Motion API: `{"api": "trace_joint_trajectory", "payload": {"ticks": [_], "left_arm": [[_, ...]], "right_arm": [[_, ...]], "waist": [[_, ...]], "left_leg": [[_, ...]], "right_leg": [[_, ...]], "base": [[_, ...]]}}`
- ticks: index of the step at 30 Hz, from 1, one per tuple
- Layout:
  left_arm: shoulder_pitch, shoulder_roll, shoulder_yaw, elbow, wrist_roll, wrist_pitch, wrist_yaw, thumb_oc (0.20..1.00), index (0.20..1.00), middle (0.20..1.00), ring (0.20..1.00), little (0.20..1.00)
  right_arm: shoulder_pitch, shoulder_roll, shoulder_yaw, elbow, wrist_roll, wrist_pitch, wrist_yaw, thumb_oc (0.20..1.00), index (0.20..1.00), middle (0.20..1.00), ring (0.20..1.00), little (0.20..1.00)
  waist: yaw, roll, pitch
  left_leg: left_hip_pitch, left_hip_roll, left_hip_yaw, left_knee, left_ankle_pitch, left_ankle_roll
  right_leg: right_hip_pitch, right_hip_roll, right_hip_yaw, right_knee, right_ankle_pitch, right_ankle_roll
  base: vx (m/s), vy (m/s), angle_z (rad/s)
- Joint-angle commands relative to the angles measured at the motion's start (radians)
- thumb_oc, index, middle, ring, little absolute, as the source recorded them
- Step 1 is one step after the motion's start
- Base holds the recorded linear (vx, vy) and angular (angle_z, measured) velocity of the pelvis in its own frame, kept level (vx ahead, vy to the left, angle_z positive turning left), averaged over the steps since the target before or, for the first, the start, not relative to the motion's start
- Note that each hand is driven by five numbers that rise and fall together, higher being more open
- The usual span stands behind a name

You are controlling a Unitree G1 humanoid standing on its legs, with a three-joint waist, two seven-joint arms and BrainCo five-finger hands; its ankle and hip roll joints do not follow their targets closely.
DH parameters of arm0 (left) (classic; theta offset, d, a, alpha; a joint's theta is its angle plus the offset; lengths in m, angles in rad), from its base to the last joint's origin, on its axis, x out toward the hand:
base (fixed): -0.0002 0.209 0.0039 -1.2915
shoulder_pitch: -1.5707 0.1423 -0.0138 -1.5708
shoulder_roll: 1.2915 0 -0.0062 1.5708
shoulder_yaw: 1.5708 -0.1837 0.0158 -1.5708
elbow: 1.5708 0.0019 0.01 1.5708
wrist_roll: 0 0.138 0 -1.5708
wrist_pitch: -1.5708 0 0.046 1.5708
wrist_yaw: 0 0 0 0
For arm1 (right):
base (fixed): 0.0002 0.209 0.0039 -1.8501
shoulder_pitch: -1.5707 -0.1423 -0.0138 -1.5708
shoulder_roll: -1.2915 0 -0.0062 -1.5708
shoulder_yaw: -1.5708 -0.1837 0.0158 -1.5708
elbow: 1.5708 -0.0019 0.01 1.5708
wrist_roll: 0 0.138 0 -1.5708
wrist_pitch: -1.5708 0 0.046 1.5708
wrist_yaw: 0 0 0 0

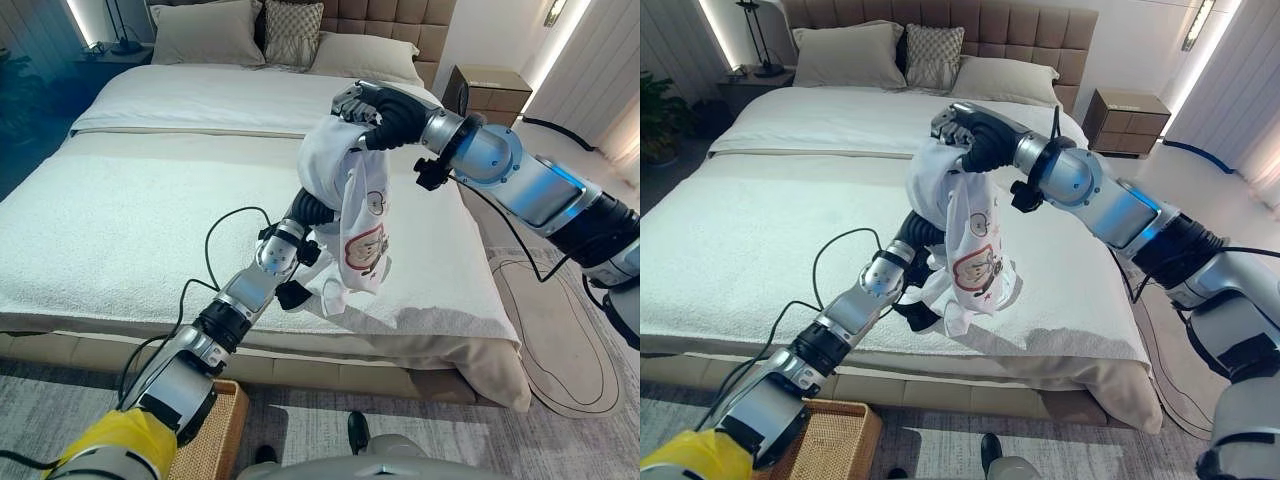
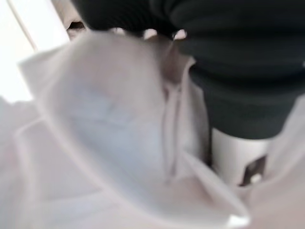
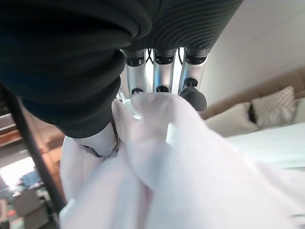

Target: Pick up clothes into the bucket

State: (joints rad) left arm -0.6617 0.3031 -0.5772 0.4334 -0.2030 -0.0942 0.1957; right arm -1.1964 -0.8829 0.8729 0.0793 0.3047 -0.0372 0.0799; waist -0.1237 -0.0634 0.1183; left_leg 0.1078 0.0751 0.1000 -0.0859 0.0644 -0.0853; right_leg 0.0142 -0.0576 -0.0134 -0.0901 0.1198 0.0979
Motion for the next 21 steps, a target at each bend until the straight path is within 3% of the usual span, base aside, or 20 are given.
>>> {"api": "trace_joint_trajectory", "payload": {"ticks": [1, 5, 6, 7, 11, 12, 13, 14, 21], "left_arm": [[-0.095, -0.041, -0.059, 0.080, -0.084, -0.018, -0.013, 1.000, 1.000, 1.000, 1.000, 1.000], [-0.099, -0.070, -0.091, 0.091, -0.182, -0.014, -0.043, 1.000, 1.000, 1.000, 1.000, 1.000], [-0.098, -0.071, -0.097, 0.083, -0.243, -0.016, -0.059, 0.457, 0.457, 0.457, 0.457, 0.457], [-0.097, -0.064, -0.096, 0.070, -0.269, -0.018, -0.062, 0.200, 0.200, 0.200, 0.200, 0.200], [-0.069, -0.056, -0.111, 0.031, -0.431, -0.016, -0.105, 0.200, 0.200, 0.200, 0.200, 0.200], [-0.054, -0.053, -0.113, 0.023, -0.453, -0.013, -0.114, 0.200, 0.200, 0.200, 0.200, 0.200], [-0.054, -0.053, -0.113, 0.023, -0.453, -0.013, -0.114, 0.200, 0.200, 0.200, 0.200, 0.200], [-0.029, -0.059, -0.107, 0.027, -0.493, -0.009, -0.124, 0.200, 0.200, 0.200, 0.200, 0.200], [0.053, -0.090, -0.059, 0.028, -0.634, 0.006, -0.134, 0.200, 0.200, 0.200, 0.200, 0.200]], "right_arm": [[-0.071, -0.012, -0.044, -0.060, 0.102, -0.083, -0.031, 0.200, 0.200, 0.200, 0.200, 0.200], [-0.050, -0.016, -0.057, -0.086, 0.146, -0.089, -0.033, 0.200, 0.200, 0.200, 0.200, 0.200], [-0.051, -0.018, -0.058, -0.089, 0.148, -0.091, -0.035, 0.200, 0.200, 0.200, 0.200, 0.200], [-0.045, -0.021, -0.061, -0.088, 0.155, -0.092, -0.039, 0.200, 0.200, 0.200, 0.200, 0.200], [-0.027, -0.034, -0.076, -0.064, 0.139, -0.091, -0.058, 0.200, 0.200, 0.200, 0.200, 0.200], [-0.013, -0.039, -0.091, -0.053, 0.130, -0.089, -0.067, 0.448, 0.448, 0.448, 0.448, 0.448], [-0.013, -0.039, -0.091, -0.053, 0.130, -0.089, -0.067, 0.495, 0.495, 0.495, 0.495, 0.495], [0.009, -0.033, -0.117, -0.014, 0.111, -0.083, -0.084, 1.000, 1.000, 1.000, 1.000, 1.000], [0.059, -0.014, -0.195, 0.156, 0.027, -0.039, -0.149, 1.000, 1.000, 1.000, 1.000, 1.000]], "waist": [[0.003, -0.046, -0.047], [-0.002, -0.045, -0.046], [-0.003, -0.045, -0.046], [-0.004, -0.044, -0.046], [-0.005, -0.043, -0.052], [-0.006, -0.043, -0.054], [-0.006, -0.043, -0.054], [-0.006, -0.044, -0.056], [-0.002, -0.048, -0.057]], "left_leg": [[-0.036, -0.024, -0.024, 0.098, -0.095, 0.017], [-0.036, -0.025, -0.032, 0.097, -0.093, 0.016], [-0.036, -0.027, -0.035, 0.096, -0.092, 0.016], [-0.035, -0.027, -0.036, 0.095, -0.092, 0.016], [-0.033, -0.028, -0.040, 0.095, -0.093, 0.016], [-0.032, -0.028, -0.041, 0.094, -0.094, 0.016], [-0.032, -0.028, -0.041, 0.094, -0.094, 0.016], [-0.032, -0.029, -0.044, 0.094, -0.095, 0.017], [-0.031, -0.034, -0.052, 0.096, -0.098, 0.020]], "right_leg": [[0.049, -0.052, -0.067, 0.058, -0.106, 0.054], [0.055, -0.054, -0.073, 0.056, -0.107, 0.053], [0.057, -0.055, -0.074, 0.056, -0.106, 0.053], [0.058, -0.056, -0.076, 0.055, -0.106, 0.053], [0.062, -0.058, -0.079, 0.056, -0.106, 0.053], [0.062, -0.059, -0.078, 0.056, -0.107, 0.053], [0.062, -0.059, -0.078, 0.056, -0.107, 0.053], [0.065, -0.059, -0.079, 0.056, -0.108, 0.052], [0.071, -0.062, -0.082, 0.058, -0.111, 0.050]], "base": [[0.00, 0.000, 0.00], [0.00, 0.000, 0.01], [0.01, 0.003, 0.04], [0.01, 0.000, 0.07], [0.01, 0.004, 0.10], [0.00, 0.005, 0.10], [0.01, 0.010, 0.09], [0.00, 0.000, 0.00], [0.00, 0.000, 0.00]]}}
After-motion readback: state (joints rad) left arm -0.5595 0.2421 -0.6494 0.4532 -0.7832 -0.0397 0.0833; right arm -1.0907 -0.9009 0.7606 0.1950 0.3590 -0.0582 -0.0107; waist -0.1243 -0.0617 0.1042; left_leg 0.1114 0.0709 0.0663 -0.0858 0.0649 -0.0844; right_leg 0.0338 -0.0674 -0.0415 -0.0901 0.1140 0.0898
